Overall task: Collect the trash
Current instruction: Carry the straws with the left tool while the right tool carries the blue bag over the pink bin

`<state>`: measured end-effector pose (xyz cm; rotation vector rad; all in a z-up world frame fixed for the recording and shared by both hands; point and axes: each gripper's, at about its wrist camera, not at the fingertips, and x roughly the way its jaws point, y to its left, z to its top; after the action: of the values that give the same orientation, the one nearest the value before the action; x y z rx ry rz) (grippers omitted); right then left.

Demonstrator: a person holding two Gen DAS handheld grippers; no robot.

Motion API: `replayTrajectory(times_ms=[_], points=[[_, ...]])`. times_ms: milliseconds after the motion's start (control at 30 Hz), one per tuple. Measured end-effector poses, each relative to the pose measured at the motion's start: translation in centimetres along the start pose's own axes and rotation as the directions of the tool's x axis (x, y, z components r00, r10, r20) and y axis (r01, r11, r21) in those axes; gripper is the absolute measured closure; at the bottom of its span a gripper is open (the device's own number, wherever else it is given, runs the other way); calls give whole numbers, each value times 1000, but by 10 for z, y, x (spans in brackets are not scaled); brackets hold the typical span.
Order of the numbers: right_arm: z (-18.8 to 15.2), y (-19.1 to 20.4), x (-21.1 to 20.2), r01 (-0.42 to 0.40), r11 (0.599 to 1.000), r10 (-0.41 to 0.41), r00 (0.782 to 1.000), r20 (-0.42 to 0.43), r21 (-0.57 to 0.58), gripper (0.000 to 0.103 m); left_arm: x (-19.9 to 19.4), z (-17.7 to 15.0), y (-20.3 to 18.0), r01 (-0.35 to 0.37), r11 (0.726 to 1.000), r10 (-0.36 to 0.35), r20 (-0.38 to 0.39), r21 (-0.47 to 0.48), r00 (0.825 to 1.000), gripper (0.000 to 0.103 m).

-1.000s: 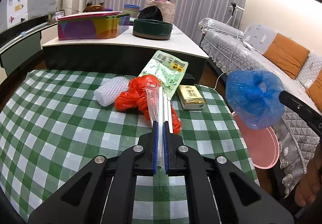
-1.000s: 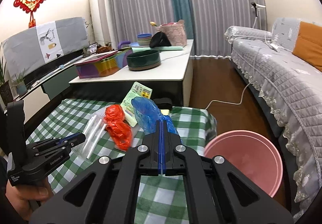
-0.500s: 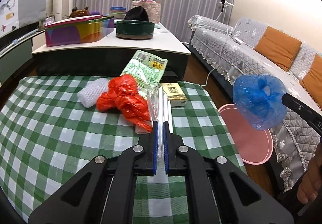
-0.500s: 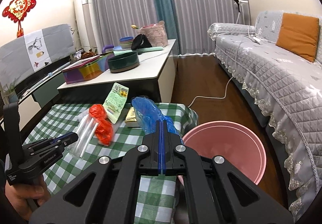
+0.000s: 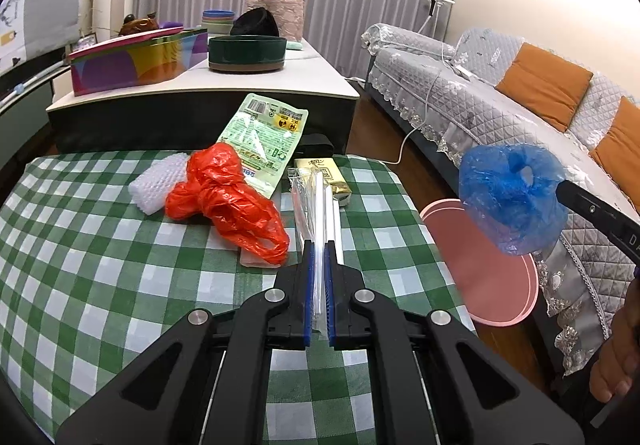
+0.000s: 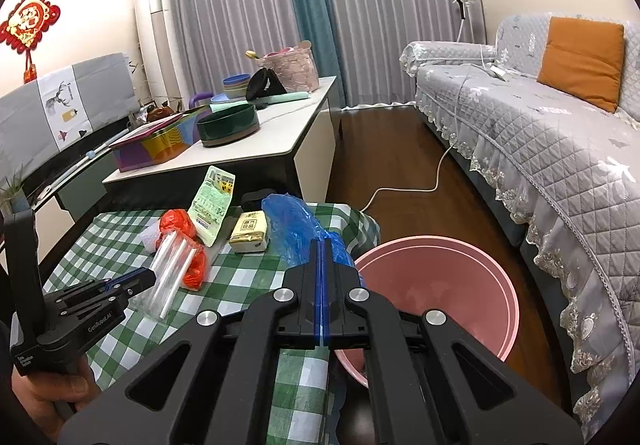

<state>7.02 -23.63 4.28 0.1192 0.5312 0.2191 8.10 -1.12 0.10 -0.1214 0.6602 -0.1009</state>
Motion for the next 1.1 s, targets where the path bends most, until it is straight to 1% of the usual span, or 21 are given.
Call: replayTrajectory(times_ms=[333, 633, 1100], points=[[1, -6, 1, 8, 1000, -8, 1000, 3, 11, 103, 6, 1, -6, 9, 1000, -9, -7, 5, 1000, 98], [4, -15, 0, 33, 999, -33, 999, 10, 23, 103, 10, 1, -14, 24, 1000, -24, -9, 13, 1000, 98], [4, -38, -4, 77, 996, -78, 997, 21, 52, 103, 23, 0, -43, 59, 997, -58, -27, 49, 998, 98]])
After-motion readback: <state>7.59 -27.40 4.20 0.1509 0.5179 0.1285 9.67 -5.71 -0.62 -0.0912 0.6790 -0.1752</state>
